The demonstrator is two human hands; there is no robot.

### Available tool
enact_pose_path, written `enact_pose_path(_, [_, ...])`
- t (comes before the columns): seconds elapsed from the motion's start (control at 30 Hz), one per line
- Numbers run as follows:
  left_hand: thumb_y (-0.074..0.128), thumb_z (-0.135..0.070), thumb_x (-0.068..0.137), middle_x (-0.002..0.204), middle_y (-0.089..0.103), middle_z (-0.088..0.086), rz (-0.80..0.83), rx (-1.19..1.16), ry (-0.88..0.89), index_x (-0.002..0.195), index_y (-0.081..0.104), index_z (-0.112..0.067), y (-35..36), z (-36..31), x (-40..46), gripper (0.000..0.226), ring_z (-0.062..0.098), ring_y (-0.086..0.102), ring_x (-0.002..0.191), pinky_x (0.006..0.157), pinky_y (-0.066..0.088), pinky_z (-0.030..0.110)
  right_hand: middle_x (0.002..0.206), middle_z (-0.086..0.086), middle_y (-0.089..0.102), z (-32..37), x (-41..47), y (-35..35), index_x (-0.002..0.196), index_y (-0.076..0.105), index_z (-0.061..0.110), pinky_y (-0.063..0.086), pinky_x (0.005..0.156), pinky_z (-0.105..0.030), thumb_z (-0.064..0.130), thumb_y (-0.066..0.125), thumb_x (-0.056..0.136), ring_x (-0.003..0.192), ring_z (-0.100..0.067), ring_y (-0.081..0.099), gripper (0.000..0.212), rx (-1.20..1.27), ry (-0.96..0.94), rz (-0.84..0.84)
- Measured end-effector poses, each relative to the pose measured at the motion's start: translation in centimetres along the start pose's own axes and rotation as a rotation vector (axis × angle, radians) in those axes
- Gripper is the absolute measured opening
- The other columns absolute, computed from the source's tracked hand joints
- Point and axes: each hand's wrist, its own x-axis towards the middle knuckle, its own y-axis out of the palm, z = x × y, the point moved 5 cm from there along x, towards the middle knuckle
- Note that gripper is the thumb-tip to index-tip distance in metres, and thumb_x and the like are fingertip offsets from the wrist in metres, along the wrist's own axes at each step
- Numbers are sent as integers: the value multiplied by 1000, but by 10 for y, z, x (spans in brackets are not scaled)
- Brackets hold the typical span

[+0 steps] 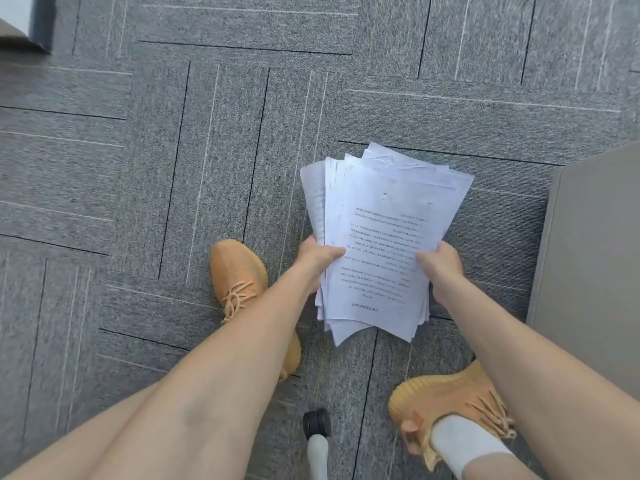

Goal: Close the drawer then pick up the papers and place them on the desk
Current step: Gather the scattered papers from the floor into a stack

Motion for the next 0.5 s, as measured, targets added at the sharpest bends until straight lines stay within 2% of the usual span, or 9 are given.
enact_pose_path(0.1, [63, 12, 85, 122, 67, 16, 75, 16, 36, 124, 58, -3, -2, -12, -14, 42, 39, 65, 110, 95, 52, 56, 114, -5, 66, 5, -11, 2, 109, 58, 19, 53, 96, -53, 12, 50, 95, 103, -32, 64, 18, 29, 10, 64])
enact_pose_path(0.23, [58, 15, 87, 129, 64, 20, 178, 6, 52, 126, 57, -2, -13, -44, -40, 43, 43, 63, 114, 96, 49, 61, 118, -4, 65, 23, -33, -7, 125, 55, 13, 51, 99, -50, 7, 52, 95, 108, -31, 62, 31, 171, 3, 142])
enact_pose_path(0.3, [57, 15, 88, 130, 64, 20, 205, 21, 70, 131, 55, -1, -24, -65, -55, 46, 44, 62, 115, 96, 49, 62, 118, -7, 66, 33, -45, -14, 123, 55, 10, 53, 90, -46, 3, 54, 96, 100, -29, 65, 28, 298, 33, 200])
enact_pose_path(0.4, [53, 14, 90, 122, 66, 21, 257, 18, 100, 125, 58, -4, -37, -96, -88, 39, 44, 63, 112, 92, 51, 58, 113, -9, 68, 58, -76, -33, 120, 59, 8, 54, 72, -40, -2, 55, 96, 89, -26, 67, 26, 444, 22, 277])
enact_pose_path(0.5, [51, 13, 90, 110, 70, 20, 267, -9, 166, 120, 60, -2, -50, -129, -133, 34, 42, 65, 104, 92, 51, 57, 113, -8, 71, 99, -118, -61, 119, 60, 8, 55, 72, -42, -2, 60, 93, 95, -28, 69, 27, 446, -62, 311])
